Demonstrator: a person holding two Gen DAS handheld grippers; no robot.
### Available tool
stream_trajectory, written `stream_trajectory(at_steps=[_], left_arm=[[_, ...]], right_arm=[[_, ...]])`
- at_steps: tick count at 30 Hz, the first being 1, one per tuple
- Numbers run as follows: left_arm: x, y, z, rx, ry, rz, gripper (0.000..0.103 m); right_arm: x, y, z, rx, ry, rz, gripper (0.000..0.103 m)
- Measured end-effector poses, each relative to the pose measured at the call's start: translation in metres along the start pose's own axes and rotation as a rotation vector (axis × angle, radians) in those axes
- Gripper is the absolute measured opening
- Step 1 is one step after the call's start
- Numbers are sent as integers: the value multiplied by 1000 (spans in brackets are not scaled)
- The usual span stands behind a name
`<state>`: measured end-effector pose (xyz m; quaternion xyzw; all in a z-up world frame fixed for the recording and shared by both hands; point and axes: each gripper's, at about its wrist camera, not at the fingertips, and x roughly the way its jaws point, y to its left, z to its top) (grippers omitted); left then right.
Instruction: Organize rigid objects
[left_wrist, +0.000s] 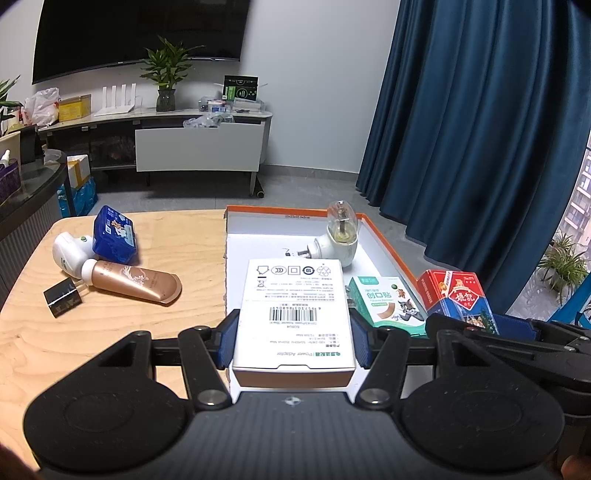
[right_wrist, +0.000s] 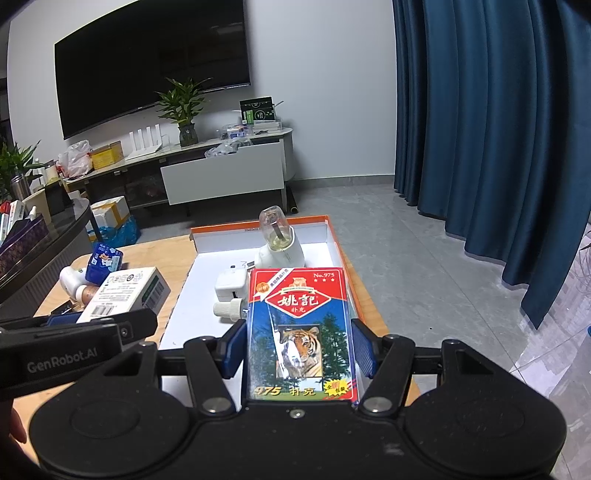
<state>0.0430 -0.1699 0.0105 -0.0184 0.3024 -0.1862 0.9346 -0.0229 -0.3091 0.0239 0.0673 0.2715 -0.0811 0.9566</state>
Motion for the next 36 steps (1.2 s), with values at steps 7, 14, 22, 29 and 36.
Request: stream_trajectory(at_steps=[7, 14, 22, 29, 36], left_arm=[[1, -1, -1, 2, 2, 0, 60], [3, -1, 0, 3, 4, -8, 60], [5, 0, -1, 4, 6, -8, 60], [6, 0, -2, 3, 8, -7, 60], [7, 0, -3, 5, 10, -9, 60]], right_arm=[[2, 0, -1, -10, 1, -6, 71], [4, 1, -2, -14, 7, -10, 71], [10, 5, -4, -24, 19, -12, 71], [12, 5, -3, -31, 28, -11, 71], [13, 5, -3, -29, 34, -11, 71]])
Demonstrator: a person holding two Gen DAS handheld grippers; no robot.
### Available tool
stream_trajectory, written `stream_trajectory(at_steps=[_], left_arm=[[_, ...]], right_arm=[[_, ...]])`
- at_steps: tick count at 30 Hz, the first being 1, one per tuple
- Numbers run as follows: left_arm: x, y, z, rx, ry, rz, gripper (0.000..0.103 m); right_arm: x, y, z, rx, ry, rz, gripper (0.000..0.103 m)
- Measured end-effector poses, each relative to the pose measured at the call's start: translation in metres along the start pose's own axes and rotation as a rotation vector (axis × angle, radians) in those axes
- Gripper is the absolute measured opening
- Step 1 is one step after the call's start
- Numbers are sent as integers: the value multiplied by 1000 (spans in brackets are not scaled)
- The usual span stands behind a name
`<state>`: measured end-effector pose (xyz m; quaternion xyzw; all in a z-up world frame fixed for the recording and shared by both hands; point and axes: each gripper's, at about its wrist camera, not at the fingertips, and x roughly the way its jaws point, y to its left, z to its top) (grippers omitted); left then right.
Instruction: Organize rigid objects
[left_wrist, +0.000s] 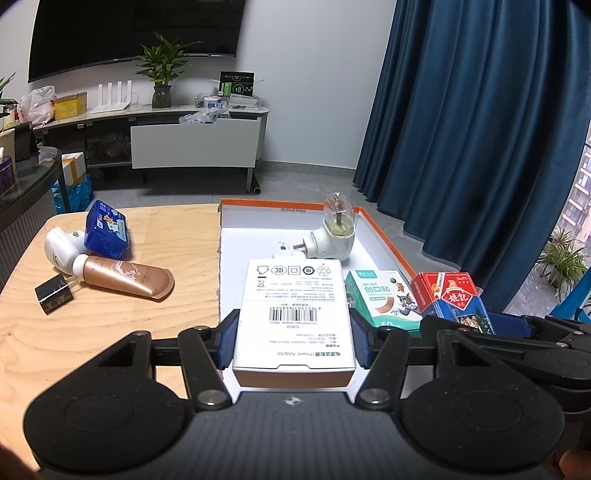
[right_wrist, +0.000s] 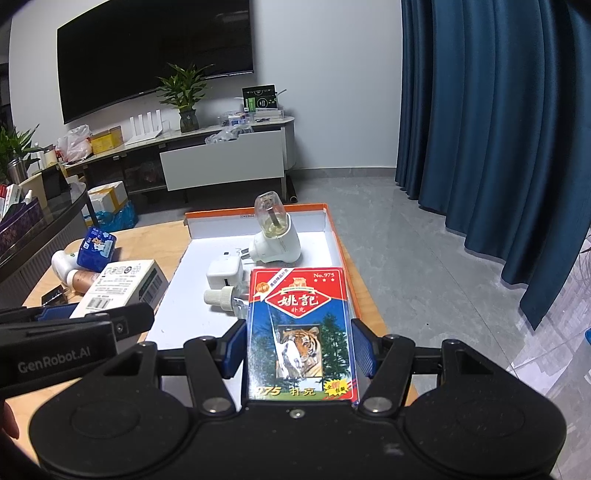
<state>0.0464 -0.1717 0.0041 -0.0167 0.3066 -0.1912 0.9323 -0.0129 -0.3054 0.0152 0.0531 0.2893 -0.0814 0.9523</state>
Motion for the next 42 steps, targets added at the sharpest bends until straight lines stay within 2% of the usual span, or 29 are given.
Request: stream_trajectory(at_steps=[42], left_arm=[[1, 0, -1, -7, 1, 10, 60]], right_arm=[[4, 0, -1, 1, 8, 12, 71]])
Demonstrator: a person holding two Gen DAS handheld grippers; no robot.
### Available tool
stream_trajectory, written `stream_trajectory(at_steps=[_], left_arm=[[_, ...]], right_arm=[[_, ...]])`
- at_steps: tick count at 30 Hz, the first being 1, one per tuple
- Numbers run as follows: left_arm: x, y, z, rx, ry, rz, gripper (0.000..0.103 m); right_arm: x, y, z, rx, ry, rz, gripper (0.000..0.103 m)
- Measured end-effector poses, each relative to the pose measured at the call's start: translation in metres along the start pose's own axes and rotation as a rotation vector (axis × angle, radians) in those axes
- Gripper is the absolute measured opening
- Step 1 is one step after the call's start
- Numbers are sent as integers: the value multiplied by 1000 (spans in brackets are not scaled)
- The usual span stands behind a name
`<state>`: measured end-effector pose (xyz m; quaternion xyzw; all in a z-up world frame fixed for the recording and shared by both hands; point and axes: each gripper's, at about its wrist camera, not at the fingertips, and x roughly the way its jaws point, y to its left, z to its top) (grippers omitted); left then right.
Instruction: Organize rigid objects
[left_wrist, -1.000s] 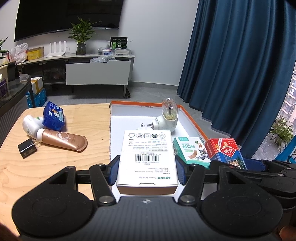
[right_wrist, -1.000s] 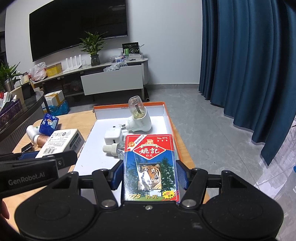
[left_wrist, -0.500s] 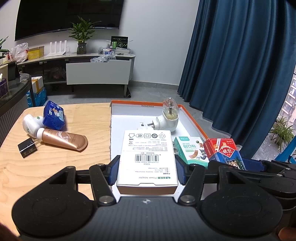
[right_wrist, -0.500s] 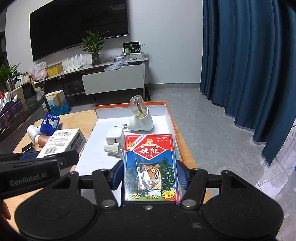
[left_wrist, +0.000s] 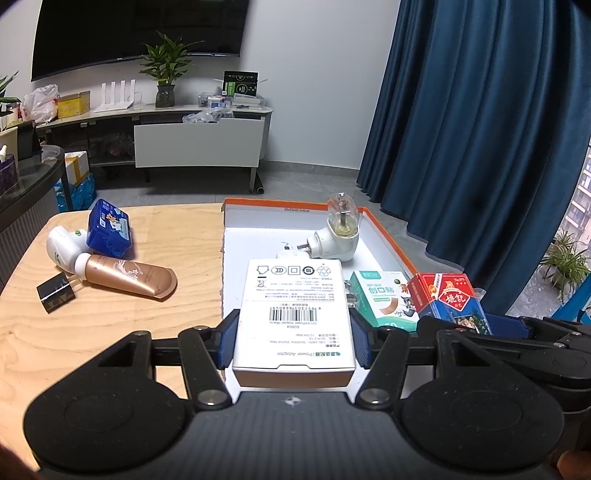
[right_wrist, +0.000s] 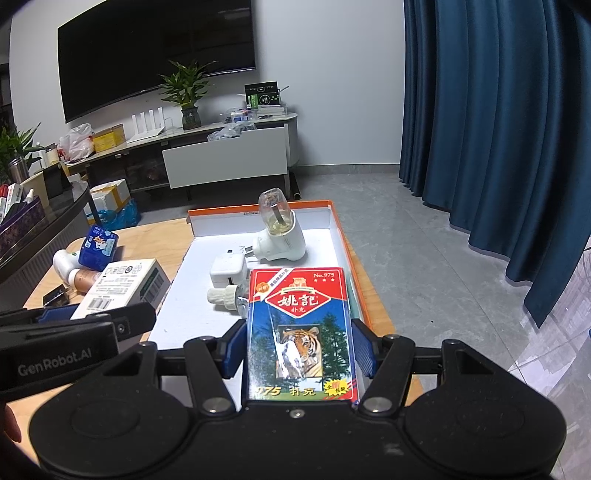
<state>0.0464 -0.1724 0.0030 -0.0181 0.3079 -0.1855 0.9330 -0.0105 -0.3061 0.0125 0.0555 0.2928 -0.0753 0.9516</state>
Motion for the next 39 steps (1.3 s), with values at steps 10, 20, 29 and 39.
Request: stream_trajectory(at_steps=[10, 20, 29, 39], left_arm=[[2, -1, -2, 0, 7, 1, 60], [3, 0, -2, -2, 11, 1, 60], [4, 0, -3, -5, 14, 5, 60], [6, -1, -3, -6, 18, 4, 60]], right_arm=[[0, 0, 0, 0, 1, 1, 71], [1, 1, -1, -3, 3, 3, 71], [1, 2, -1, -4, 6, 3, 71], [2, 2, -1, -3, 7, 4, 71]])
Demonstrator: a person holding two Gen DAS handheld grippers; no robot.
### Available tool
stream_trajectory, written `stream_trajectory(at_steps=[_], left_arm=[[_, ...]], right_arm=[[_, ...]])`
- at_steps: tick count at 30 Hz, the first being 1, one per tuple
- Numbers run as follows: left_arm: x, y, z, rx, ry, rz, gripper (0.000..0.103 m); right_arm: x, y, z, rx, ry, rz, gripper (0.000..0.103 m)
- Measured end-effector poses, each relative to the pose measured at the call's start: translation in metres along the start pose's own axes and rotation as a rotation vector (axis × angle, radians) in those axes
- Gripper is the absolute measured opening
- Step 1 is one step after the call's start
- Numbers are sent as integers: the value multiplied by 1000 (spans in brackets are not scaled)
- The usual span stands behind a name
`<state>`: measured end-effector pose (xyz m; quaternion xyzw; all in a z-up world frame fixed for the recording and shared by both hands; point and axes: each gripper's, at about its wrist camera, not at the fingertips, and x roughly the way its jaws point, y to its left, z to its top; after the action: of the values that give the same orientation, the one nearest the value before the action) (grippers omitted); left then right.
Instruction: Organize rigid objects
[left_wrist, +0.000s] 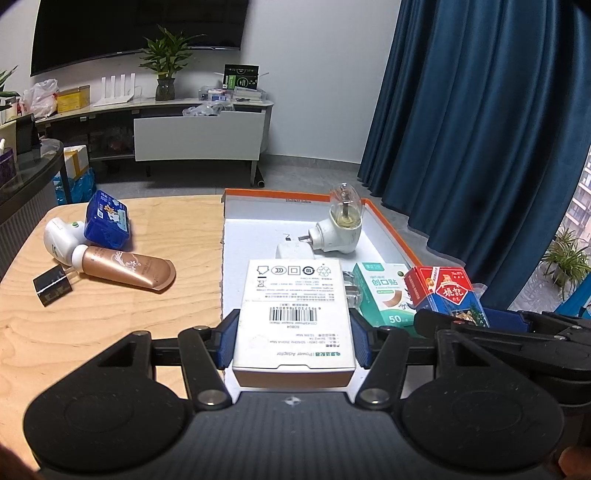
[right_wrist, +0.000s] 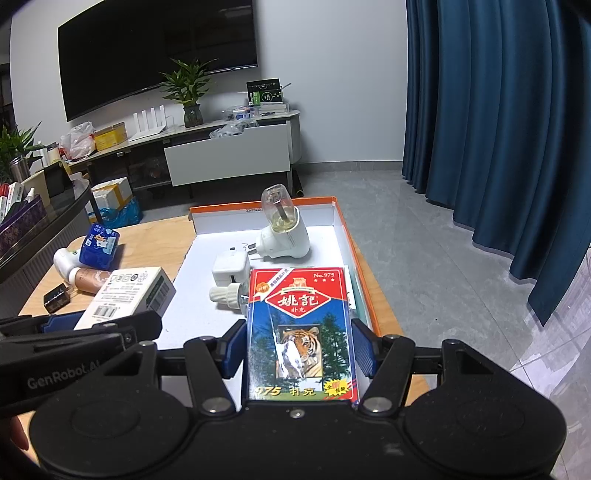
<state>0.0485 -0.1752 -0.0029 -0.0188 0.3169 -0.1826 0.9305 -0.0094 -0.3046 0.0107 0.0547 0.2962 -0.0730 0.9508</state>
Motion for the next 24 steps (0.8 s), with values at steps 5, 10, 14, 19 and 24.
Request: stream_trajectory(at_steps=[5, 10, 14, 19, 24], left_arm=[[1, 0, 0, 1, 0, 3, 60], [1, 0, 0, 0, 3, 3, 60], [1, 1, -1, -3, 3, 2, 60], [2, 1, -1, -3, 6, 2, 60], [2, 0, -1, -3, 6, 3, 60]], right_arm=[[2, 1, -1, 2, 5, 0, 71], [2, 1, -1, 3, 4, 0, 71], [4, 1, -2, 4, 6, 0, 71], [7, 2, -3, 2, 9, 3, 71], [7, 1, -3, 3, 10, 2, 71]])
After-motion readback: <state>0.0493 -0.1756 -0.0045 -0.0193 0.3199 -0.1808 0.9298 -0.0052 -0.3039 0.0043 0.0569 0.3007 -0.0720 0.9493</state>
